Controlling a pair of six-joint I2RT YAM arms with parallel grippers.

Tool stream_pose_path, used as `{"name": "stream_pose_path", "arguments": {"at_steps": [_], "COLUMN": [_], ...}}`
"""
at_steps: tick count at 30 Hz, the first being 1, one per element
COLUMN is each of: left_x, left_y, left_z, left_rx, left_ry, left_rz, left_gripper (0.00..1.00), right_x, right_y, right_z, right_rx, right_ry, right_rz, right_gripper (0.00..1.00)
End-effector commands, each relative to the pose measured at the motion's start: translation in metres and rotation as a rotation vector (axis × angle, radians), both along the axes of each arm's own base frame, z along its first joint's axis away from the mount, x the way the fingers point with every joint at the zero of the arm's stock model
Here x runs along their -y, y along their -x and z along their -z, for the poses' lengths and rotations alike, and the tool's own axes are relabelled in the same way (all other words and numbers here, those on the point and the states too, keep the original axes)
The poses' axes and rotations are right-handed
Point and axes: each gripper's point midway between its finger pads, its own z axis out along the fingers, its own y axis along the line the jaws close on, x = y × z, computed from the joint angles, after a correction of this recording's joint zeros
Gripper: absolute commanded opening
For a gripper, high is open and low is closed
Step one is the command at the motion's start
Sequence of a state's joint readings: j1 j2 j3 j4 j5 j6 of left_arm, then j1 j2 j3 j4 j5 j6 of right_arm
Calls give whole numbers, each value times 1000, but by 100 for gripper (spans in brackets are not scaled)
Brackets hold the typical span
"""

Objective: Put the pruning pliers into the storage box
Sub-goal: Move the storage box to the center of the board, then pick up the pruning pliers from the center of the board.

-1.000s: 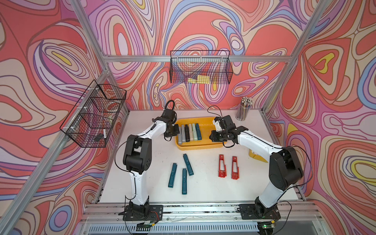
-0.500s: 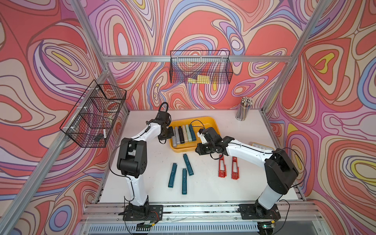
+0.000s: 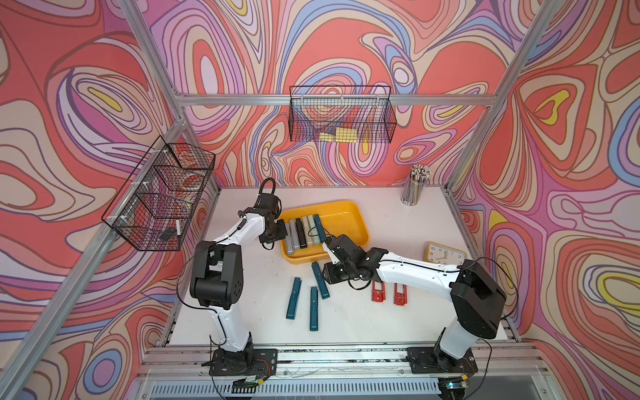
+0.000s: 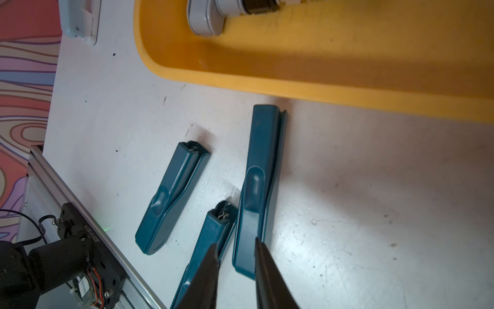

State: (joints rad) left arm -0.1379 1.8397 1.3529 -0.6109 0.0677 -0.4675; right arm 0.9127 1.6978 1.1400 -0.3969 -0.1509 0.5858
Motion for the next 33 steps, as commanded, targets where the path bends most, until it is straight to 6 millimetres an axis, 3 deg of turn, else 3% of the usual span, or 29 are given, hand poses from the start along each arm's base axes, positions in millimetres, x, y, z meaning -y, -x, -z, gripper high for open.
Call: {"name": "stream_pose_path", "arguments": {"at_steps": [1, 11, 15, 25, 27, 33], "left_x": [-12, -16, -12, -12, -14, -15], "left_y": [10, 15, 24, 55, 59, 63], "left_z": [-5, -26, -43, -70, -72, -67], "left_rx": [-21, 29, 67, 114, 115, 105], "left_ry": [-32, -20, 11, 33, 25, 22], "left_rz": [-25, -33, -22, -8, -6, -9], "left_gripper": [50, 76, 99, 99, 99, 99], "right_x": [0, 4, 10, 5, 7, 4], "right_y": [11, 27, 30, 31, 32, 33], "right_z": [9, 33, 42, 47, 59, 63], "right_rx": [-3, -9, -15, -24, -36, -44], "right_ry": [38, 140, 179, 159, 187, 187], "right_rz": [21, 40, 46, 38, 36, 25], "right_gripper": [33, 37, 37, 38, 39, 39]}}
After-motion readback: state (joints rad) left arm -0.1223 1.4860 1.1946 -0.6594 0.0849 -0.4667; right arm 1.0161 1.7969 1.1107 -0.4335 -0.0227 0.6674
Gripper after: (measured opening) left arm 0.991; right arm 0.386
